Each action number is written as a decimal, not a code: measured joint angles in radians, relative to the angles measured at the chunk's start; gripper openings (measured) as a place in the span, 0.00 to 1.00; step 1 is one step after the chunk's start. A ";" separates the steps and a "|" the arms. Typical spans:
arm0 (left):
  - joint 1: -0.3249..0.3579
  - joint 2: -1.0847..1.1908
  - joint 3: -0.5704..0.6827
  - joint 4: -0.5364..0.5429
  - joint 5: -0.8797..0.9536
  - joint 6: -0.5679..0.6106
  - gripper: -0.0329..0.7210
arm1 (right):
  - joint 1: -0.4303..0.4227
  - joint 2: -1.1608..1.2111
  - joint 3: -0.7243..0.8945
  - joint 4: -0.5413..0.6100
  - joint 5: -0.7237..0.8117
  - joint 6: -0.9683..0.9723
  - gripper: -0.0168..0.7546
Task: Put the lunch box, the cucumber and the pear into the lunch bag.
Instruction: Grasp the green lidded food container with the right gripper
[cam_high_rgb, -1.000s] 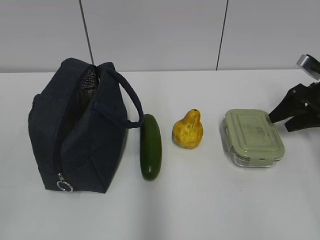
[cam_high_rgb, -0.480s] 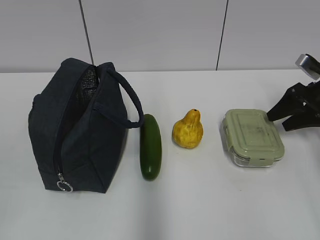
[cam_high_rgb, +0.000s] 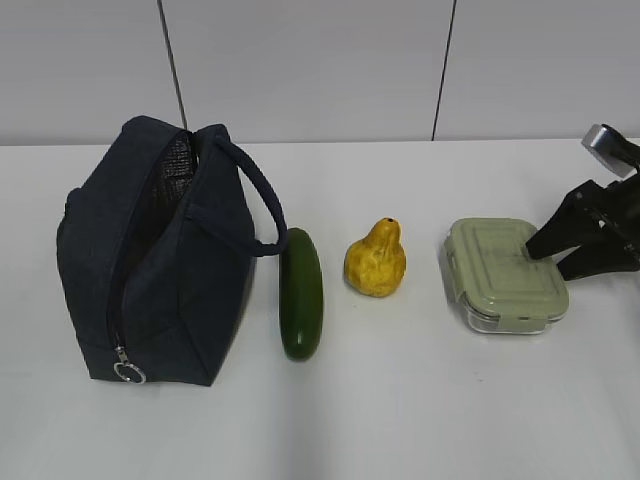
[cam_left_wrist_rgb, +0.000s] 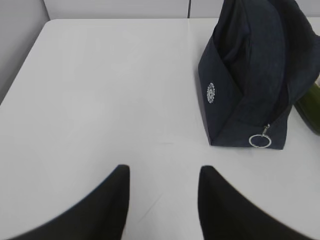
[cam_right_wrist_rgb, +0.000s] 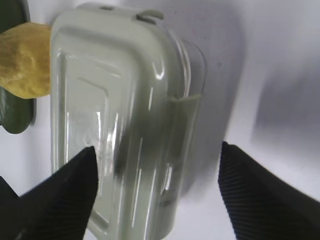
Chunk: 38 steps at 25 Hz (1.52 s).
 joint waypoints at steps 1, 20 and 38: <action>0.000 0.000 0.000 0.000 0.000 0.000 0.41 | 0.000 0.000 0.006 0.000 0.000 0.000 0.78; 0.000 0.000 0.000 0.000 0.000 0.000 0.41 | 0.000 0.000 0.077 0.089 -0.006 -0.092 0.78; 0.000 0.000 0.000 0.000 0.000 0.000 0.41 | 0.000 0.000 0.077 0.087 -0.029 -0.094 0.78</action>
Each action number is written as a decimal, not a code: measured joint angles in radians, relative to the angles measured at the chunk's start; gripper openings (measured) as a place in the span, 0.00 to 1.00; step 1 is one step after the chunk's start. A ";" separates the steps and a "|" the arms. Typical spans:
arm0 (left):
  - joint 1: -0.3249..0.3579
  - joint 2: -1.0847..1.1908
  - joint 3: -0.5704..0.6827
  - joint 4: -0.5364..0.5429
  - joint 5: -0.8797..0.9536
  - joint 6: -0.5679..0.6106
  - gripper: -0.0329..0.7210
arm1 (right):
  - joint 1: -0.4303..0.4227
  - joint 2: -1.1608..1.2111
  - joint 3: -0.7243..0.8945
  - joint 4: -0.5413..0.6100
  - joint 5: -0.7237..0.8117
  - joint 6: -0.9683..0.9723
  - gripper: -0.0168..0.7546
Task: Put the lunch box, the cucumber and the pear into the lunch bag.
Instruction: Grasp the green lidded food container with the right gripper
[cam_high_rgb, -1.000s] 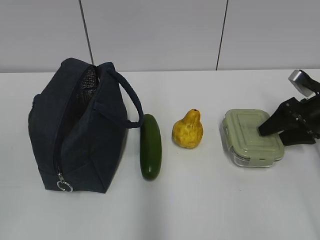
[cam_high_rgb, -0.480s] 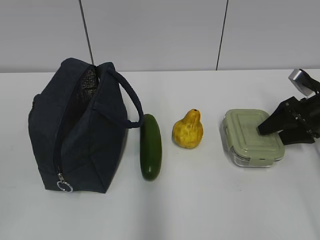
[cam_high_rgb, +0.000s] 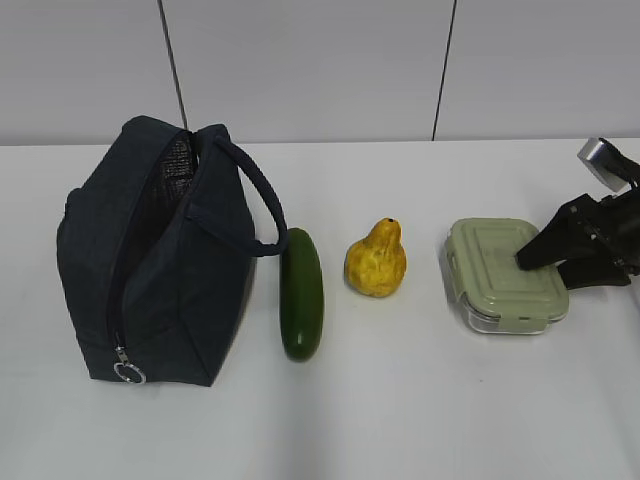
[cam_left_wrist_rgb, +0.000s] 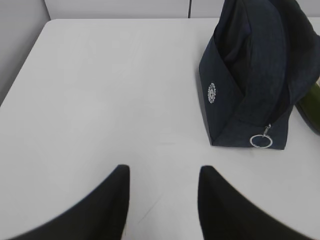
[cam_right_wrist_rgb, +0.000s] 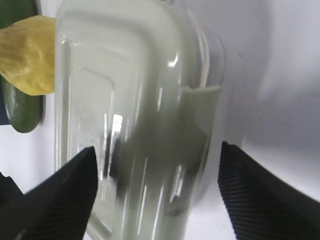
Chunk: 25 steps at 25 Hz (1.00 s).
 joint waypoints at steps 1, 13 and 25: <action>0.000 0.000 0.000 0.000 0.000 0.000 0.41 | 0.000 0.000 0.000 -0.002 -0.002 0.000 0.78; 0.000 0.000 0.000 0.000 0.000 0.000 0.41 | 0.000 0.000 0.000 0.009 0.009 0.000 0.78; 0.000 0.000 0.000 0.000 0.000 0.000 0.41 | 0.022 0.000 0.000 0.009 0.009 0.000 0.78</action>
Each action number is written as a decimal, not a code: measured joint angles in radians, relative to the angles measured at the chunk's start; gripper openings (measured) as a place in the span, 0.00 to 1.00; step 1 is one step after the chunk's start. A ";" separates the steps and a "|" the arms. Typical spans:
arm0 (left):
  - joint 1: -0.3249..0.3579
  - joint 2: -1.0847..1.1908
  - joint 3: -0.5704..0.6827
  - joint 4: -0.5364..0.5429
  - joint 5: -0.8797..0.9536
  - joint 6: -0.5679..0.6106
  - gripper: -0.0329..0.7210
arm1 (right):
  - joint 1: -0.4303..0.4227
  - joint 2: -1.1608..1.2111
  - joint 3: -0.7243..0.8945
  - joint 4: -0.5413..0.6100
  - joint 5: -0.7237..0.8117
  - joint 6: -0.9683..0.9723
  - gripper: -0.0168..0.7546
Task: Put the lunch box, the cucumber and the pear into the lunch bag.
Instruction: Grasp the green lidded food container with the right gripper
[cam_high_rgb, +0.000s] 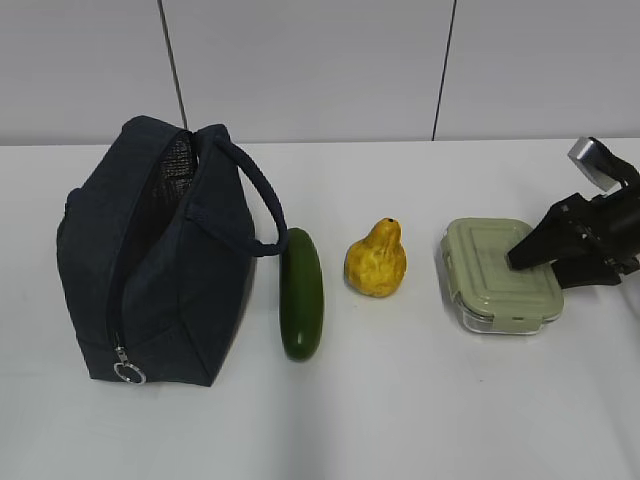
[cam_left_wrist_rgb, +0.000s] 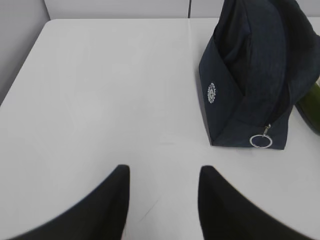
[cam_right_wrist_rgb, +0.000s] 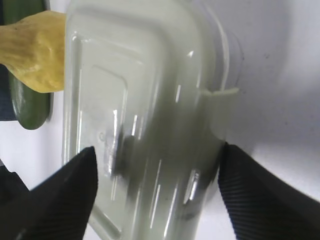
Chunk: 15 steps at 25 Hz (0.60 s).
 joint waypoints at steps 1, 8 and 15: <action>0.000 0.000 0.000 0.000 0.000 0.000 0.41 | 0.000 0.000 0.000 0.000 0.000 0.000 0.78; 0.000 0.000 0.000 0.000 0.000 0.000 0.41 | 0.000 0.000 0.000 -0.014 0.004 0.000 0.61; 0.000 0.000 0.000 0.000 0.000 0.000 0.41 | 0.002 0.000 0.000 -0.002 0.016 0.000 0.55</action>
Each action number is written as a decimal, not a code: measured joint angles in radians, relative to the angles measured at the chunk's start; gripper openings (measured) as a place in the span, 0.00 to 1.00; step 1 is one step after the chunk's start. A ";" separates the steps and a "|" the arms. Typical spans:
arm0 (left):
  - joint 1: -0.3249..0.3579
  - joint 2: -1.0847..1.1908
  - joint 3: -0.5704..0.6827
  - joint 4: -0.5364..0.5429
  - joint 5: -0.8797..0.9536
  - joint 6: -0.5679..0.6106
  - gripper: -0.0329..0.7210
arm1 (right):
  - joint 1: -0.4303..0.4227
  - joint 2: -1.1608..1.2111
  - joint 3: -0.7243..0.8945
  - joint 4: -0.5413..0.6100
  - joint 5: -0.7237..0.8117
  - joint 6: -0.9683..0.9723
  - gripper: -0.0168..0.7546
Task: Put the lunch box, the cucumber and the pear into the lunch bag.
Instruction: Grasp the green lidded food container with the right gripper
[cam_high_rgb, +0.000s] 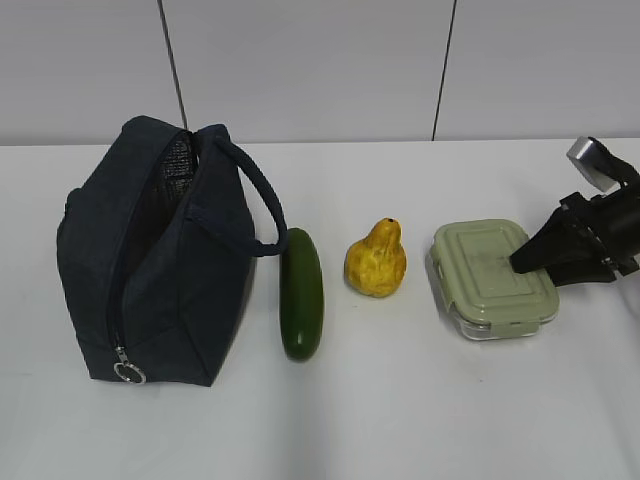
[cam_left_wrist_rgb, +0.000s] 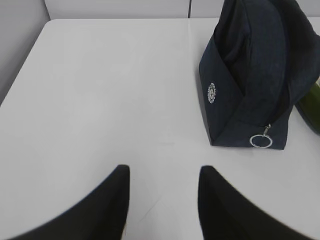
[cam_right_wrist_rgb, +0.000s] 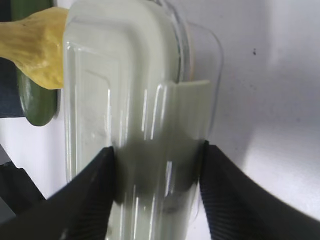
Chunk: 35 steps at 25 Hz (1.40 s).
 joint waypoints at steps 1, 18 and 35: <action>0.000 0.000 0.000 0.000 0.000 0.000 0.41 | 0.000 0.000 0.000 0.000 0.000 0.000 0.54; 0.000 0.000 0.000 0.000 0.000 0.000 0.41 | 0.000 0.000 0.000 0.000 0.002 0.000 0.53; 0.000 0.000 0.000 -0.013 0.000 0.000 0.41 | 0.000 0.000 0.000 0.003 0.002 0.000 0.52</action>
